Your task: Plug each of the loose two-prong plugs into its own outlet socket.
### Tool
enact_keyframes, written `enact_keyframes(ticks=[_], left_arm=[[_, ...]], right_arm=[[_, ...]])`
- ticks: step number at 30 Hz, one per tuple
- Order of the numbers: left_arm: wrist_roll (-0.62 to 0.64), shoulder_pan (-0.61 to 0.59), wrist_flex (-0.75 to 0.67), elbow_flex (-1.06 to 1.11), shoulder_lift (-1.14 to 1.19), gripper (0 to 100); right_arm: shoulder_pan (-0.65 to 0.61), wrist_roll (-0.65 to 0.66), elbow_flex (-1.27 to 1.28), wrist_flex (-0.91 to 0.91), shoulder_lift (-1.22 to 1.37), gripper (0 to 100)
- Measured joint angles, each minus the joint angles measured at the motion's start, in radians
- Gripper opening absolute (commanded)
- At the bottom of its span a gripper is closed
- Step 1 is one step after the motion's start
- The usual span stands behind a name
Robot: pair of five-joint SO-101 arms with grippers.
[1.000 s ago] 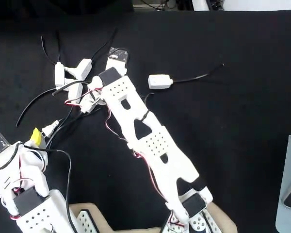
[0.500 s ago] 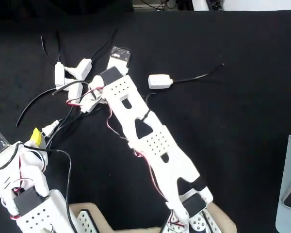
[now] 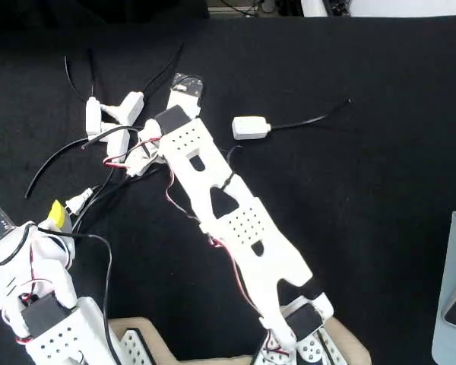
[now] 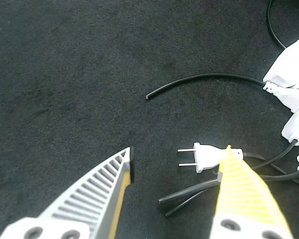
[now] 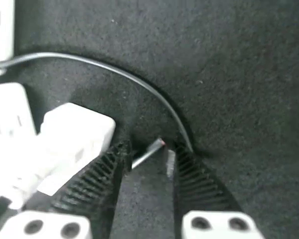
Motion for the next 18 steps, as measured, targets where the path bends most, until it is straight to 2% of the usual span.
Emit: enact_keyframes(ticks=[11,18], left_arm=[[0.000,0.000,0.000,0.000,0.000,28],[0.000,0.000,0.000,0.000,0.000,28]], right_arm=[[0.003,0.046,-0.057,0.100,0.008,1.1],[-0.032,0.193,-0.129,0.109,0.011,1.1]])
